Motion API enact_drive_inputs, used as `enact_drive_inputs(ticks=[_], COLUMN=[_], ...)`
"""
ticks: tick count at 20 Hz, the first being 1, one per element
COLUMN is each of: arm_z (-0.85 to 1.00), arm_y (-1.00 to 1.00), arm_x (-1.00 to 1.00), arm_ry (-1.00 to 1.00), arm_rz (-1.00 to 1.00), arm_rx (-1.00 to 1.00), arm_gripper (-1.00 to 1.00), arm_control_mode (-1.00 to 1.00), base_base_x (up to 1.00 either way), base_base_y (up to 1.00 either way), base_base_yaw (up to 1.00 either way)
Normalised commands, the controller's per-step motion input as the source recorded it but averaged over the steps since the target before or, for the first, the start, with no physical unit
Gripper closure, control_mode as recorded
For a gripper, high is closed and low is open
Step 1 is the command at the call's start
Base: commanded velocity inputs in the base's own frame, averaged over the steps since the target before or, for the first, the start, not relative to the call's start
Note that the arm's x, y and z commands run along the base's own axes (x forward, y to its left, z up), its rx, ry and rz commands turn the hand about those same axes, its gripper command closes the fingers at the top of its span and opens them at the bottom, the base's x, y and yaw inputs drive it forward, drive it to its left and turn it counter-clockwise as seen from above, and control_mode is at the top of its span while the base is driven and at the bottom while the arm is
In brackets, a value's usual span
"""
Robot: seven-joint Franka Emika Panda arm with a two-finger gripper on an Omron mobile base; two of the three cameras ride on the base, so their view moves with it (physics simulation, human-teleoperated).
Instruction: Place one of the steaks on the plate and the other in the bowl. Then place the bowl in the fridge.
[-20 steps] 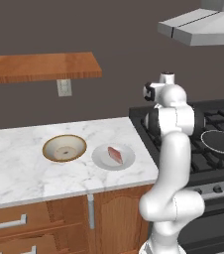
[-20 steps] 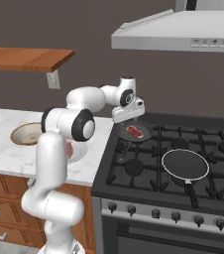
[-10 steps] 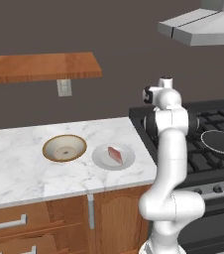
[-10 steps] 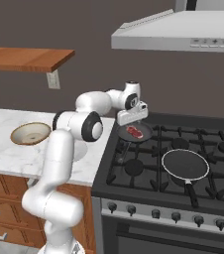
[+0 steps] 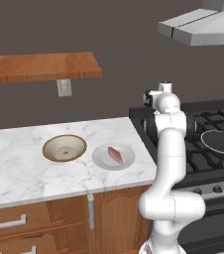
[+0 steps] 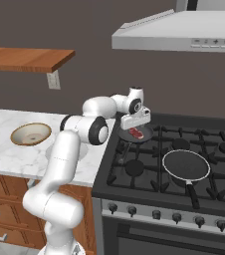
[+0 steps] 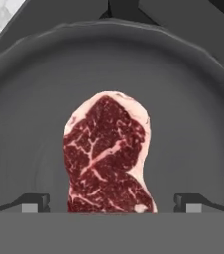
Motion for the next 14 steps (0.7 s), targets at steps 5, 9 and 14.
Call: enact_drive_inputs(ticks=[5, 9, 14], arm_z=[-0.37, -0.36, -0.16], arm_y=[-0.02, -0.02, 0.0], arm_x=[0.02, 0.02, 0.07], arm_ry=[0.15, 0.18, 0.04], arm_rz=[0.0, 0.0, 0.0], arm_rx=[0.0, 0.0, 0.0], arm_gripper=[-1.0, -1.0, -1.0], arm_control_mode=[-1.0, -1.0, -1.0], base_base_x=[0.0, 0.0, 0.0], base_base_y=[0.0, 0.0, 0.0], base_base_yaw=[0.0, 0.0, 0.0])
